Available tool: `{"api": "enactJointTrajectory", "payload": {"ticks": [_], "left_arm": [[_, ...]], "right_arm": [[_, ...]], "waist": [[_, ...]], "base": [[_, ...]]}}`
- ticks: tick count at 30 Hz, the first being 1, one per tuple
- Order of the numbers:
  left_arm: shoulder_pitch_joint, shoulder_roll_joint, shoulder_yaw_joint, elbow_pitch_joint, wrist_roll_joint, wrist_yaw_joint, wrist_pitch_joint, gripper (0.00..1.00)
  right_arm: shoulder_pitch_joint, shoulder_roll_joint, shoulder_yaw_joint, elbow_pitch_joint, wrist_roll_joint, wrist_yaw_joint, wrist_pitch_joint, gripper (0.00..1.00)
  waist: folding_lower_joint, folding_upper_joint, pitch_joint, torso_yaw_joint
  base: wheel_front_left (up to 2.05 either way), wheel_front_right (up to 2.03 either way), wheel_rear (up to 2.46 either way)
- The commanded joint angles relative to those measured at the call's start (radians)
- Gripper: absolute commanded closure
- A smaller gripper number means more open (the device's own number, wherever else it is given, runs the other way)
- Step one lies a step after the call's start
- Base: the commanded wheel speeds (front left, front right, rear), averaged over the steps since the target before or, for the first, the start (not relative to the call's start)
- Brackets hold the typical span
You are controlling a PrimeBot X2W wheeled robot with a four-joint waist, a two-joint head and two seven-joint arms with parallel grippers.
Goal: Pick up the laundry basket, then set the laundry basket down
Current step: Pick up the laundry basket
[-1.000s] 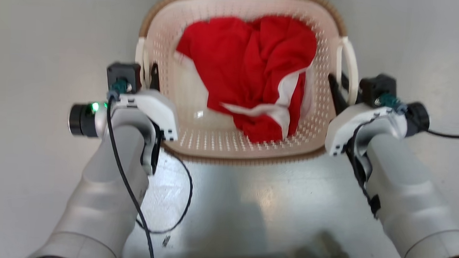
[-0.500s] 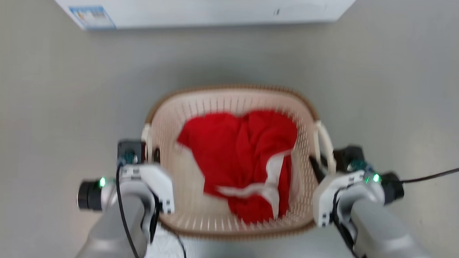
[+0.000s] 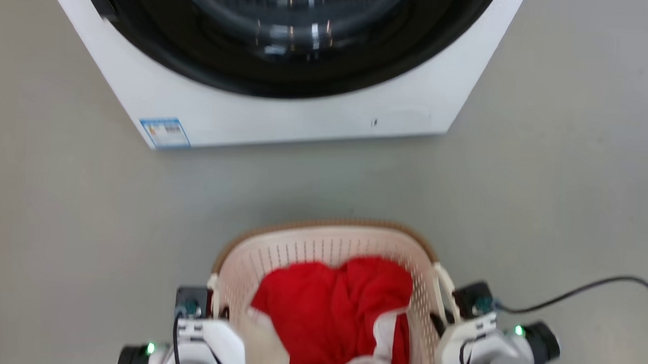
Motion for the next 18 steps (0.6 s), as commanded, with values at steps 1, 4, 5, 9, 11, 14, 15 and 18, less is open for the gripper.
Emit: {"api": "enactJointTrajectory", "payload": {"ticks": [1,4,5,9,11,14,15,18], "left_arm": [[-0.006,0.015,-0.012,-0.020,-0.003,-0.011,-0.015,1.00],[0.017,0.015,-0.055,-0.016,-0.037,-0.007,-0.015,1.00],[0.022,0.015,-0.069,-0.015,-0.047,-0.005,-0.015,1.00],[0.038,0.015,-0.117,-0.009,-0.084,0.000,-0.015,1.00],[0.046,0.015,-0.135,-0.003,-0.101,0.002,-0.015,1.00],[0.056,0.015,-0.162,0.004,-0.122,0.002,-0.015,1.00],[0.059,0.015,-0.170,0.007,-0.129,0.002,-0.015,1.00],[0.069,0.015,-0.191,0.009,-0.153,0.000,-0.015,1.00]], "right_arm": [[0.044,0.022,0.051,-0.018,-0.012,0.025,0.013,1.00],[0.065,0.022,0.066,-0.022,-0.001,0.025,0.029,1.00],[0.069,0.022,0.070,-0.023,0.001,0.025,0.034,1.00],[0.084,0.022,0.085,-0.027,0.010,0.025,0.060,1.00],[0.096,0.022,0.092,-0.038,0.020,0.025,0.074,1.00],[0.115,0.023,0.106,-0.055,0.033,0.025,0.093,1.00],[0.121,0.023,0.111,-0.059,0.036,0.025,0.099,1.00],[0.140,0.023,0.125,-0.066,0.047,0.025,0.114,1.00]], "waist": [[0.0000,0.0000,-0.065,0.000],[0.0000,0.0000,-0.101,-0.001],[0.0000,0.0000,-0.108,-0.002],[0.0000,0.0000,-0.140,-0.009],[0.0000,0.0000,-0.156,-0.015],[0.0000,0.0000,-0.179,-0.025],[0.0000,0.0000,-0.186,-0.027],[0.0000,0.0000,-0.211,-0.031]], "base": [[0.00,0.00,0.00],[0.00,0.00,0.00],[0.00,0.00,0.00],[0.00,0.00,0.00],[0.00,0.00,0.00],[0.00,0.00,0.00],[0.00,0.00,0.00],[0.00,0.00,0.00]]}}
